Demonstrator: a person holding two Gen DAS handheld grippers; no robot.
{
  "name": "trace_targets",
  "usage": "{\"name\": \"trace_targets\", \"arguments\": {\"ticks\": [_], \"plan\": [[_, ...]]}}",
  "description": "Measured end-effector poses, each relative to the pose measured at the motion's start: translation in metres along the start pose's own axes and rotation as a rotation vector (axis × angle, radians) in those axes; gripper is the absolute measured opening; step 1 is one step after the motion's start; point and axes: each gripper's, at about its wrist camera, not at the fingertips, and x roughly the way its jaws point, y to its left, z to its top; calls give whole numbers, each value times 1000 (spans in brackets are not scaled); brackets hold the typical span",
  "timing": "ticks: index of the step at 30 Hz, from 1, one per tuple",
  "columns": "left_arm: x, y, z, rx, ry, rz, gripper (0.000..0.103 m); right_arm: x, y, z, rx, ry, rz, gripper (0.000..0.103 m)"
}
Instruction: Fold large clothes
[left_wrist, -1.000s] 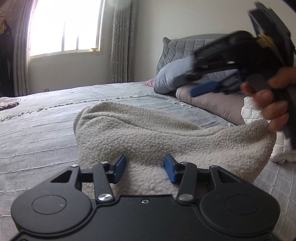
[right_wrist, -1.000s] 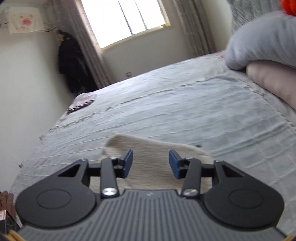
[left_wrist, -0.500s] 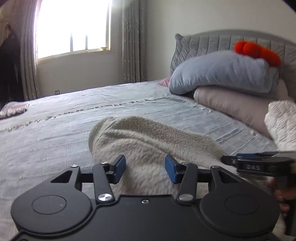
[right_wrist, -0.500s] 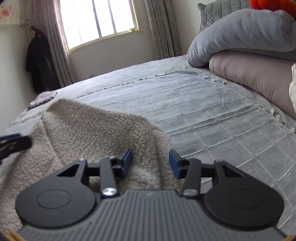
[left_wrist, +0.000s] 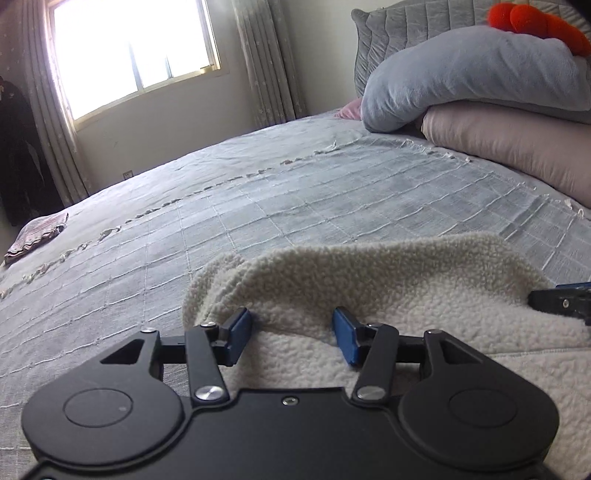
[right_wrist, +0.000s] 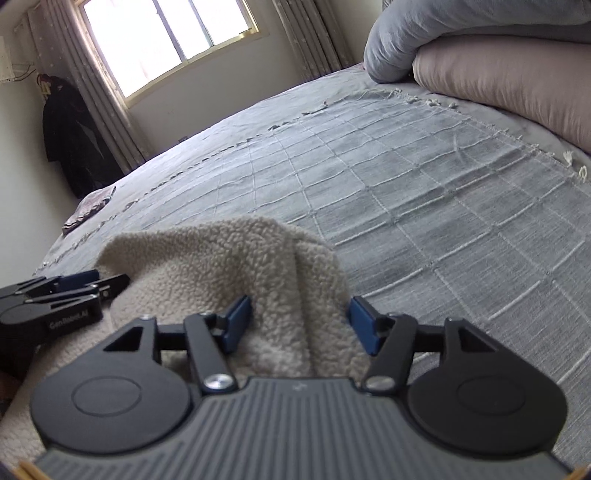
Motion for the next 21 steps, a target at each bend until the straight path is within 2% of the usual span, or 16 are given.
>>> {"name": "trace_targets", "arguments": {"ticks": [1, 3, 4, 5, 6, 9, 12, 14, 18, 21], "plan": [[-8, 2, 0, -7, -9, -9, 52, -4, 2, 3, -14, 6, 8, 64], [-27, 11, 1, -49, -15, -41, 68, -16, 1, 10, -3, 38, 77, 79], [-38, 18, 1, -79, -13, -72, 73, -23, 0, 15, 7, 48, 124, 90], [-48, 25, -1, -110, -14, -104, 82, -31, -1, 19, 14, 53, 155, 93], [-58, 32, -3, -144, -16, -127, 87, -38, -3, 23, 17, 60, 169, 94], [-88, 52, -13, -238, -5, -203, 93, -55, -11, 38, 26, 108, 185, 100], [-107, 69, -28, -349, 38, -302, 103, -56, -25, 39, 50, 207, 193, 102], [-109, 79, -43, -455, 98, -378, 103, -43, -39, 31, 87, 299, 205, 102], [-94, 87, -83, -690, 225, -494, 103, -14, -68, 6, 298, 413, 318, 102], [-79, 87, -112, -887, 251, -600, 103, 6, -86, -20, 466, 453, 426, 102]]}}
